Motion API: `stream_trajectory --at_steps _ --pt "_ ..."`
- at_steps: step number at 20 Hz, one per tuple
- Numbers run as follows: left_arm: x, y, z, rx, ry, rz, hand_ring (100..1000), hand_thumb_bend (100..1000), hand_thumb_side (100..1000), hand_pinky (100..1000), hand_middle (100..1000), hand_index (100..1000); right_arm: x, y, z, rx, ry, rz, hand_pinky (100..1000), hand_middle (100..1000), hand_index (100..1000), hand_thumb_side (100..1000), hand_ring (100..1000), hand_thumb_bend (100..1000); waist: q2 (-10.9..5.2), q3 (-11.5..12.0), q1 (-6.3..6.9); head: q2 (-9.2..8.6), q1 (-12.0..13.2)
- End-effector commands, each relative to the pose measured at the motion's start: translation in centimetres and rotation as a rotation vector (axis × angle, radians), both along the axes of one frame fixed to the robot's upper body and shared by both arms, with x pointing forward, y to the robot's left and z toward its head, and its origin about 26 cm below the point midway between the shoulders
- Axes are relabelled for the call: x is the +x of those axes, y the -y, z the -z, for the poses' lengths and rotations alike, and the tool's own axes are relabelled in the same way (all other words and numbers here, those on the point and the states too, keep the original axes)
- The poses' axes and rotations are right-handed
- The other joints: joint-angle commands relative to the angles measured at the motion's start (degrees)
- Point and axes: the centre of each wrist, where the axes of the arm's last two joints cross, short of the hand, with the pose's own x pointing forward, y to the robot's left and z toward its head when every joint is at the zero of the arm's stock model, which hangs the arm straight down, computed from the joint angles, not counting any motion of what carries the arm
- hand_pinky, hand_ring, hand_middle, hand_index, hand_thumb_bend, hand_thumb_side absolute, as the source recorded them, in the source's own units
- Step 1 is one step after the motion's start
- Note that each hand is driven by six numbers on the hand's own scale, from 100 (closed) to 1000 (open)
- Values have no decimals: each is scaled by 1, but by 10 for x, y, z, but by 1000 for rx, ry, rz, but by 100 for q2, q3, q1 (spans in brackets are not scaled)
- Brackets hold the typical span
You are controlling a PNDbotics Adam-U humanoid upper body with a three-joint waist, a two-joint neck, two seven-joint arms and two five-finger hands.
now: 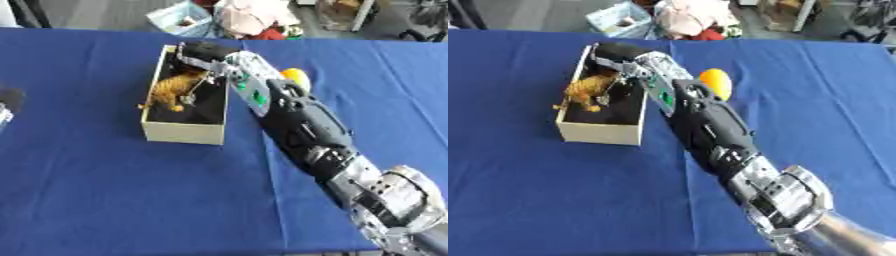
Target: Pick up objects on the table and place them in the box.
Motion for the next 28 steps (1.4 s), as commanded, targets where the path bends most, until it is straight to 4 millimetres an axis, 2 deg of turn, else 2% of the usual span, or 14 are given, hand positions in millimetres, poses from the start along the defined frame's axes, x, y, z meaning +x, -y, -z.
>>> stream_trajectory --at_steps 1,3,5,7,8,9,10,11,12,15,21,24,28 --pt "0 1 -10 3 27 13 583 477 243 541 596 802 2 0 0 -23 11 9 615 428 588 163 493 270 -76 1 30 -53 -11" --pt "0 1 -10 3 27 11 583 477 243 541 596 802 2 1 5 -42 5 9 625 458 633 189 511 305 -75 -4 31 -53 -8" --pt "0 1 -9 3 27 10 583 478 244 541 596 802 3 3 7 -66 -4 7 660 541 716 276 583 374 -76 -12 33 -54 -6" --pt "0 0 -9 3 26 9 583 477 244 541 596 802 4 6 3 -94 -8 1 695 636 779 313 661 447 -81 -24 35 -56 0" --pt "0 0 -9 3 26 8 583 478 244 541 596 802 5 9 -2 -106 -10 -2 720 696 808 345 714 443 -84 -32 35 -57 5" --pt "0 0 -9 4 26 6 583 478 245 541 596 802 6 12 -8 -119 -9 -5 730 729 821 342 741 487 -89 -42 34 -57 10" --pt "0 -1 -9 5 26 5 583 478 245 541 596 802 7 15 -15 -129 -7 -7 748 769 838 364 770 434 -92 -52 31 -57 14" --pt "0 -1 -9 5 25 3 583 478 245 541 596 802 8 20 -24 -135 0 -8 757 793 850 351 789 515 -98 -67 25 -56 24" --pt "0 -2 -9 6 25 1 583 478 245 541 596 802 9 25 -34 -138 7 -8 769 822 860 353 812 525 -103 -83 17 -55 35" --pt "-1 -3 -9 10 23 -3 584 479 246 541 596 802 10 38 -59 -148 21 -10 789 856 879 357 837 534 -121 -133 -8 -62 70" --pt "-1 -7 -8 15 22 -16 584 481 248 542 596 802 5 70 -101 -147 58 11 793 848 879 336 839 533 -148 -210 -29 -83 128" --pt "-2 -8 -8 16 22 -21 584 482 248 542 596 802 5 97 -105 -148 48 81 792 844 880 330 838 532 -158 -238 -35 -88 153" --pt "-2 -9 -9 17 23 -25 584 482 248 542 596 802 8 133 -96 -142 8 207 788 835 878 317 832 528 -157 -273 -29 -106 191"
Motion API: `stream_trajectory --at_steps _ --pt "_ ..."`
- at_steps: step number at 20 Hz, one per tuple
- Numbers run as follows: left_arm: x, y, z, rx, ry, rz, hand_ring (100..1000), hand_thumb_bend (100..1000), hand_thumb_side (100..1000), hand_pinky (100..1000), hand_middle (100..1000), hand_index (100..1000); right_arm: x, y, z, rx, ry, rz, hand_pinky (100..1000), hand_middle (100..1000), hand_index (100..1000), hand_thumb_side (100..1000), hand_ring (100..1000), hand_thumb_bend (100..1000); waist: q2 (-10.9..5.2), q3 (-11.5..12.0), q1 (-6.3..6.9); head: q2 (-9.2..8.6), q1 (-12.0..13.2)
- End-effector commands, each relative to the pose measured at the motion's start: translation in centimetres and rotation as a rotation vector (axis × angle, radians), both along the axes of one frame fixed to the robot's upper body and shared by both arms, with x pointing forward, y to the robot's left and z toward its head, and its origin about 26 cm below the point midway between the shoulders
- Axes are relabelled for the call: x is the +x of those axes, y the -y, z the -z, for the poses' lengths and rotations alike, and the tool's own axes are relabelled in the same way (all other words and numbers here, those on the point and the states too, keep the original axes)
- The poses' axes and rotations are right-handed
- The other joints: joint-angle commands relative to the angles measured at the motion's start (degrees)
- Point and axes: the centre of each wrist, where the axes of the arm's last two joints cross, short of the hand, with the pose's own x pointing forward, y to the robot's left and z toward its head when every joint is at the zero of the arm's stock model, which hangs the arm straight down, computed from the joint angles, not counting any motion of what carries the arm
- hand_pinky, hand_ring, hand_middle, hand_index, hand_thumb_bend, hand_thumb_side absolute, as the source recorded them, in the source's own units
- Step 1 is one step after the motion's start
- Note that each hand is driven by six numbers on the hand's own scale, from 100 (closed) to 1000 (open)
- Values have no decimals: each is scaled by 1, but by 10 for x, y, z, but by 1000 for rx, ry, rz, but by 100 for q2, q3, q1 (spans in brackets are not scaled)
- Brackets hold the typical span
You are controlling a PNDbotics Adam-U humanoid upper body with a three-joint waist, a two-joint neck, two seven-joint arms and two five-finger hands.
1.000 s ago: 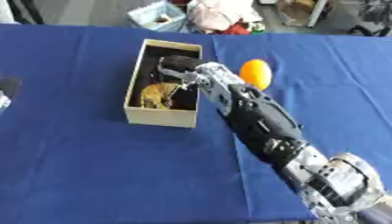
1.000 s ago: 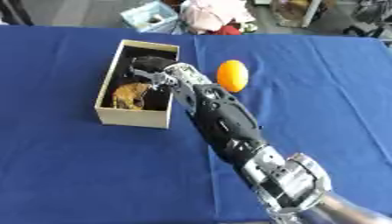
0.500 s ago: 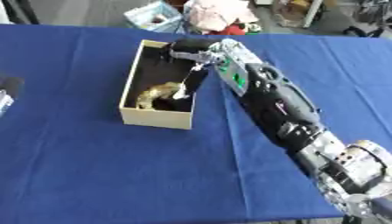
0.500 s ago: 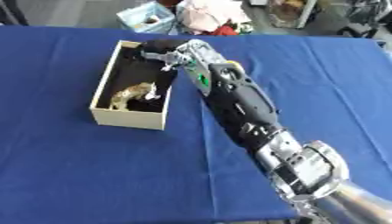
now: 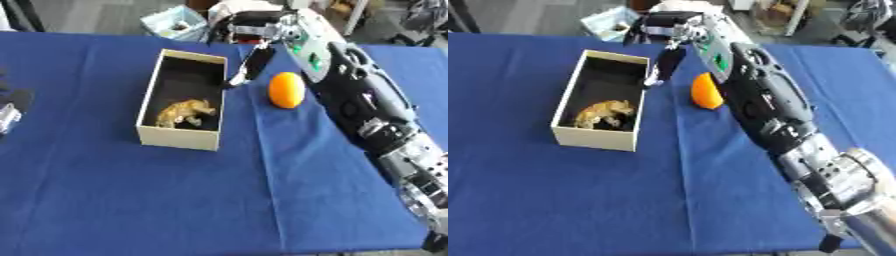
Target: Pick up objects on the table and place them in the box.
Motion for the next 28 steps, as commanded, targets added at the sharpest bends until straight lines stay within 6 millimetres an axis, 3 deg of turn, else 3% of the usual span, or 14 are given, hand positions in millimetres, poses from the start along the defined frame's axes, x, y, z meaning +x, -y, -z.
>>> stream_trajectory --at_steps 1,8,18,20,25,28 --pt "-1 -7 -10 20 29 -17 584 482 249 542 596 802 1 34 -12 11 24 108 785 831 877 311 829 525 -109 -13 40 -62 28" --pt "-1 -7 -10 17 30 -20 584 482 248 542 596 802 5 69 15 38 -23 275 774 798 868 293 809 515 -96 -20 74 -73 24" --pt "-1 -7 -9 14 28 -21 584 484 248 542 596 803 7 92 51 1 -116 416 773 740 831 271 781 499 -80 -11 70 -88 14" --pt "-1 -7 -9 13 27 -21 584 485 248 542 596 803 7 93 55 0 -119 430 763 683 775 249 756 482 -78 -12 72 -91 8" --pt "-1 -7 -9 13 26 -21 584 485 249 542 596 803 6 93 55 19 -37 441 701 410 508 162 627 313 -76 -17 82 -94 1" --pt "-1 -8 -9 13 26 -22 584 485 248 542 596 803 6 89 46 56 50 417 671 340 443 134 582 267 -80 -25 89 -97 4"
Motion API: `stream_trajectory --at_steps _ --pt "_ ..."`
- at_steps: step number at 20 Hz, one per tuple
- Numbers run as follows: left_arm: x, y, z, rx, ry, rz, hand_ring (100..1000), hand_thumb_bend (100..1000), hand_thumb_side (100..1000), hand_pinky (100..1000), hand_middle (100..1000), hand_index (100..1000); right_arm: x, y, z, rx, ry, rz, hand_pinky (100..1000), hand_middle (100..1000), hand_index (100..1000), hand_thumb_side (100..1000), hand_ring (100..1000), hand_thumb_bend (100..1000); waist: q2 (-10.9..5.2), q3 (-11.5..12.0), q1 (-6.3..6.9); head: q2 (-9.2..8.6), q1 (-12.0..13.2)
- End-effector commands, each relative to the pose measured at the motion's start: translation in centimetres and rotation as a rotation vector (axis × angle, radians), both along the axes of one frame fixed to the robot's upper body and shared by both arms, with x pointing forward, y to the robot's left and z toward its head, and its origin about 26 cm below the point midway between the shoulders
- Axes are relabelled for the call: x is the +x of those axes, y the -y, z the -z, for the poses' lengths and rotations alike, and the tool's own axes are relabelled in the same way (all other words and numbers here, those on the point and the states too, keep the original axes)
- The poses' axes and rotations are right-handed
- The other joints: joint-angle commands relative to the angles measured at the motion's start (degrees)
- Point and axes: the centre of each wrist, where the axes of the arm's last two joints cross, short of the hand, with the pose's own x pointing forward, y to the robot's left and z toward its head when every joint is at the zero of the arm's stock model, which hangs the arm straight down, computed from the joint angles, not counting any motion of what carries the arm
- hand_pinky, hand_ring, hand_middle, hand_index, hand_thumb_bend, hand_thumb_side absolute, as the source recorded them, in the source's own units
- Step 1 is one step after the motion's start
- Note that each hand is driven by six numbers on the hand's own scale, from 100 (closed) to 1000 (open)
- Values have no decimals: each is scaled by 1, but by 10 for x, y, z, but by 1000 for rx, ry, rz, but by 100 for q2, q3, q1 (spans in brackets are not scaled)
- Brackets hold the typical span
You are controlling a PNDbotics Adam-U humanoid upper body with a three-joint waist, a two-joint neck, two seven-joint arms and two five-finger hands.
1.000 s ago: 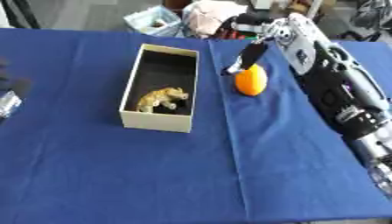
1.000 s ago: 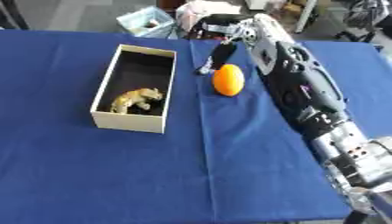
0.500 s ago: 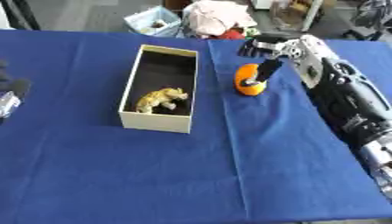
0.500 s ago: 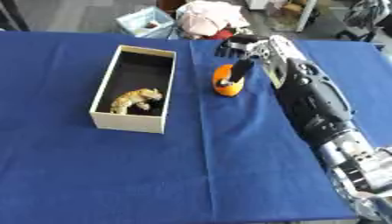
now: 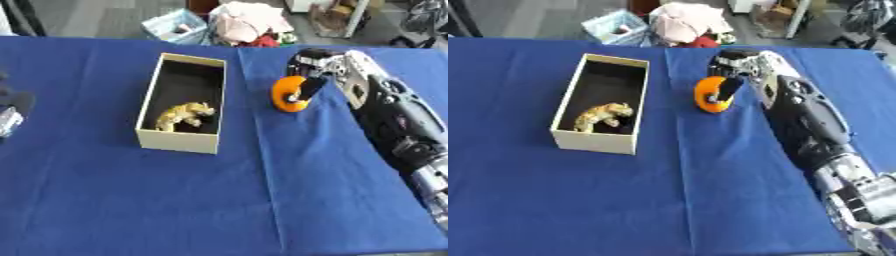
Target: Pick up objects on the table and place them in the box.
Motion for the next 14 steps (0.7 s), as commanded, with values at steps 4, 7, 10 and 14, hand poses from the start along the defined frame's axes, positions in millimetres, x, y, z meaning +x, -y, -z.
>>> stream_trajectory --at_steps 4,7,10,14 --pt "-1 -6 -10 14 27 -12 584 485 248 543 596 803 0 -6 -45 47 223 -48 652 321 425 132 559 234 -100 -29 54 -48 -4" --pt "-1 -6 -10 16 26 -11 584 485 248 543 596 803 0 -21 -66 79 296 -99 647 319 424 140 554 240 -116 -36 54 -41 -5" --pt "-1 -6 -9 17 25 -9 584 485 249 543 596 803 0 -43 -83 96 341 -164 646 323 427 141 553 242 -134 -28 52 -38 -12" --pt "-1 -4 -9 17 23 -1 583 485 249 543 596 803 1 -80 -92 102 354 -252 649 329 433 147 556 247 -149 15 58 -42 -46"
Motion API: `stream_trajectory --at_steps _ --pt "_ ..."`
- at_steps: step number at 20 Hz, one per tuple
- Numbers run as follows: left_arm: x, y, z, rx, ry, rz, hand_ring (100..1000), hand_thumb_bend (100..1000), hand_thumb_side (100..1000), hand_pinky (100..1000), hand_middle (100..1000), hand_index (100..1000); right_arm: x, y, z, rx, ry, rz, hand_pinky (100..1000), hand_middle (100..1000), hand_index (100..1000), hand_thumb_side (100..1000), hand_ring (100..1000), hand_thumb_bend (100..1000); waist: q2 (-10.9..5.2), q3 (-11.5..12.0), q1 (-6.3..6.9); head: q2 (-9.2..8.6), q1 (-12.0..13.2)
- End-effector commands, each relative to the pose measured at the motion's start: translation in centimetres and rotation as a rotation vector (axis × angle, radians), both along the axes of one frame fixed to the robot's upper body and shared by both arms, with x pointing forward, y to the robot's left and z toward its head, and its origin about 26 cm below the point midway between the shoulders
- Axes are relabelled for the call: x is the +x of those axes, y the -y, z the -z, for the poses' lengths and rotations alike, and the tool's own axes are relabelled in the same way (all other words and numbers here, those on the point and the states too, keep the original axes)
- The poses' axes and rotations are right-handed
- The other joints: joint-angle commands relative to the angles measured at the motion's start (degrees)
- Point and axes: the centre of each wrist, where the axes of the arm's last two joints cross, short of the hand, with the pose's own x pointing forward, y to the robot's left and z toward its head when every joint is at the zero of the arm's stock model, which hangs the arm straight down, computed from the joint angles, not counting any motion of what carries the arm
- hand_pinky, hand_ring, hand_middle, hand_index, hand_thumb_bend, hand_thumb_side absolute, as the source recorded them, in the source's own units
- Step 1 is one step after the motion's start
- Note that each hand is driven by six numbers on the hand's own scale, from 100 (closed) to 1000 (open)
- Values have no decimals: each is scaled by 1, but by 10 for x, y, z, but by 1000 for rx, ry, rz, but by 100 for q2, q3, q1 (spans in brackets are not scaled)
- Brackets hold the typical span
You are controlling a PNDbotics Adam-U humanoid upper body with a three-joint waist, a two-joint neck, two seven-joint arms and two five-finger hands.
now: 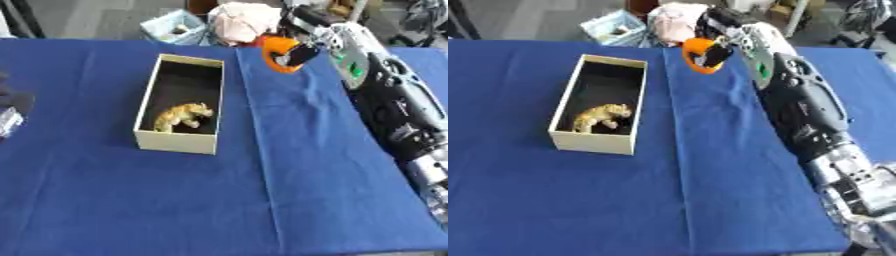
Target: Pick up objects on the table and place them in the box.
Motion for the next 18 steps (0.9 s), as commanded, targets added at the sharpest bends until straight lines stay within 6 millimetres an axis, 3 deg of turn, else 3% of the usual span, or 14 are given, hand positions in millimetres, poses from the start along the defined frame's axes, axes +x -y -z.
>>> stream_trajectory --at_steps 1,9,14,18 --pt "-1 -4 -10 16 24 1 584 486 249 543 596 803 -1 -26 -21 -8 52 -68 650 332 435 148 558 247 -116 30 31 -48 -42" --pt "1 2 -11 14 25 25 584 486 249 543 596 803 -1 -83 5 -39 -4 -166 650 345 448 163 560 245 -108 211 52 -60 -168" --pt "1 3 -11 12 26 31 583 486 249 544 596 803 -3 -101 24 -62 -43 -196 654 388 490 188 571 272 -88 286 56 -76 -212" --pt "1 3 -11 9 26 30 583 486 250 543 596 803 -4 -108 41 -93 -93 -222 670 481 605 234 600 319 -74 269 52 -85 -195"
